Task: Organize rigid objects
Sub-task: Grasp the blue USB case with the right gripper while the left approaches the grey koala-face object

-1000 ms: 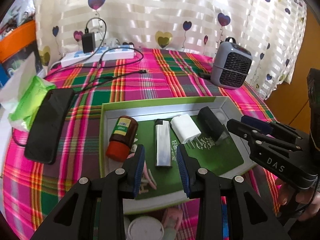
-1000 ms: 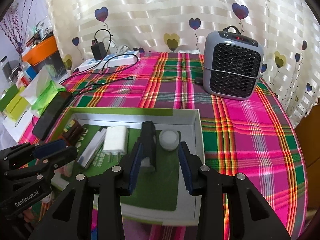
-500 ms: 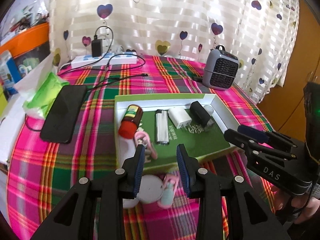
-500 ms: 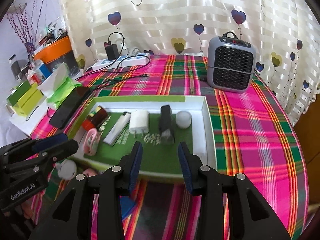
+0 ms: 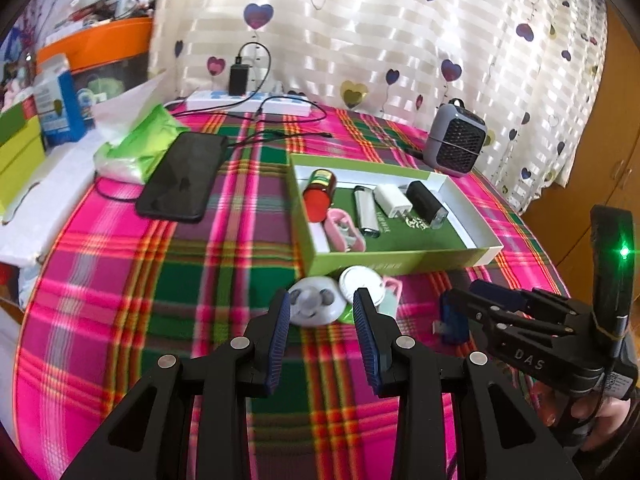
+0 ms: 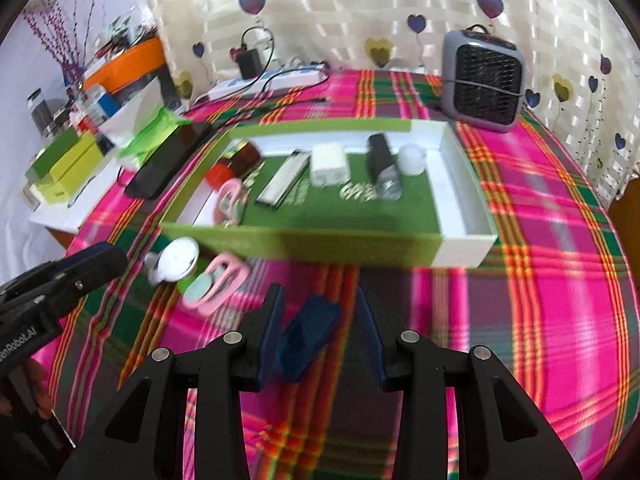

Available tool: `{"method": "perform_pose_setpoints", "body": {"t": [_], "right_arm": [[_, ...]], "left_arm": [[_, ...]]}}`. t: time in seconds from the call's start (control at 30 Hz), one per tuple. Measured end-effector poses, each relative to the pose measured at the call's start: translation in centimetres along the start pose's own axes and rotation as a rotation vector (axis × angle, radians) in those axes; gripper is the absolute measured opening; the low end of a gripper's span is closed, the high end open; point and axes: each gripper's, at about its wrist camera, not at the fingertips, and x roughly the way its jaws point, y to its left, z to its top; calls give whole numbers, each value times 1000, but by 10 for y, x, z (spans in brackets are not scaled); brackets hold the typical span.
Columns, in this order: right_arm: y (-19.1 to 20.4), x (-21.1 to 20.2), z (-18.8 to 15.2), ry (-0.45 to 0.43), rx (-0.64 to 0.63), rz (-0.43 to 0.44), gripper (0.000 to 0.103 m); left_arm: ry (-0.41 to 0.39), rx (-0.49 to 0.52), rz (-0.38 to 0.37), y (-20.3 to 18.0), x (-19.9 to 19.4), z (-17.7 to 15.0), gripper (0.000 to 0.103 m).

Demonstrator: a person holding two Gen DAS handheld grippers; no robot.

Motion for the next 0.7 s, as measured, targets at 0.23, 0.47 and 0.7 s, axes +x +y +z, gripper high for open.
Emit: {"method": "perform_pose_setpoints", "body": {"t": [0.23,0.47,0.7], "right_arm": [[10,8,-6,32,9,-56,38],[7,11,-8,45,53,-68,38],[6,16,-6,55,84,-40,38]], "left_arm": [[2,-4,-30,9,-5,-8,32],[23,5,-55,10,1,-14,32],[30,-3,-68,15,5,-15,32]]}}
